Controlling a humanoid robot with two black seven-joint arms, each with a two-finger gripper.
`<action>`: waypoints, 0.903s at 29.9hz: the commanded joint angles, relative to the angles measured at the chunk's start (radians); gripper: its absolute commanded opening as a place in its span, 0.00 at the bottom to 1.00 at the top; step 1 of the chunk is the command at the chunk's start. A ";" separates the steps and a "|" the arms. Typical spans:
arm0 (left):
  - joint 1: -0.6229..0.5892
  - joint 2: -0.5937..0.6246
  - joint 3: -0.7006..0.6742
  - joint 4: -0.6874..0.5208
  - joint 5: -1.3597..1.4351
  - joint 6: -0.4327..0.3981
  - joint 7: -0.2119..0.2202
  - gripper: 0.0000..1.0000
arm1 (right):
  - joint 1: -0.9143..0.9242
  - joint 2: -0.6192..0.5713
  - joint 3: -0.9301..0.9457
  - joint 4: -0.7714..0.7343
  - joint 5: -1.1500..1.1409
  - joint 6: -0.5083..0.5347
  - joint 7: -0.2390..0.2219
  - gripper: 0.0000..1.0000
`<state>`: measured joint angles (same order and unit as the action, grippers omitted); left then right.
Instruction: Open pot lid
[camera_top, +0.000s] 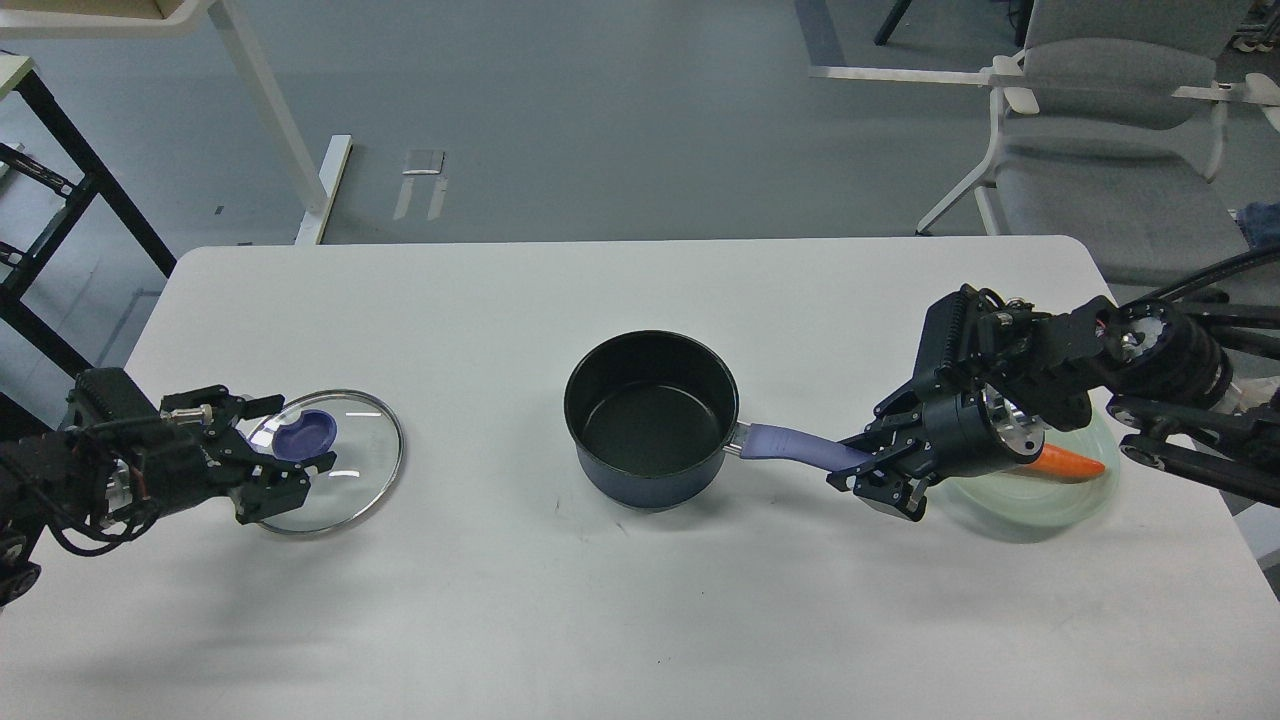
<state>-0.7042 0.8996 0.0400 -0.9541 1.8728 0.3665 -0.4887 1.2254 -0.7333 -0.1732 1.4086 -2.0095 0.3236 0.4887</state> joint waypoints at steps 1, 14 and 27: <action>-0.023 0.010 -0.008 -0.029 -0.142 -0.014 0.000 0.96 | -0.001 -0.001 0.000 0.000 0.000 0.000 0.000 0.31; -0.179 0.002 -0.084 -0.066 -1.436 -0.480 0.000 0.99 | 0.000 -0.003 0.001 0.001 0.005 -0.003 0.000 0.64; -0.176 -0.099 -0.330 -0.066 -1.716 -0.635 0.034 0.99 | 0.000 -0.100 0.193 -0.002 0.384 -0.006 0.000 0.97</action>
<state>-0.8841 0.8317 -0.2357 -1.0186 0.2574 -0.2125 -0.4885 1.2257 -0.8072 -0.0476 1.4186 -1.7850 0.3184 0.4887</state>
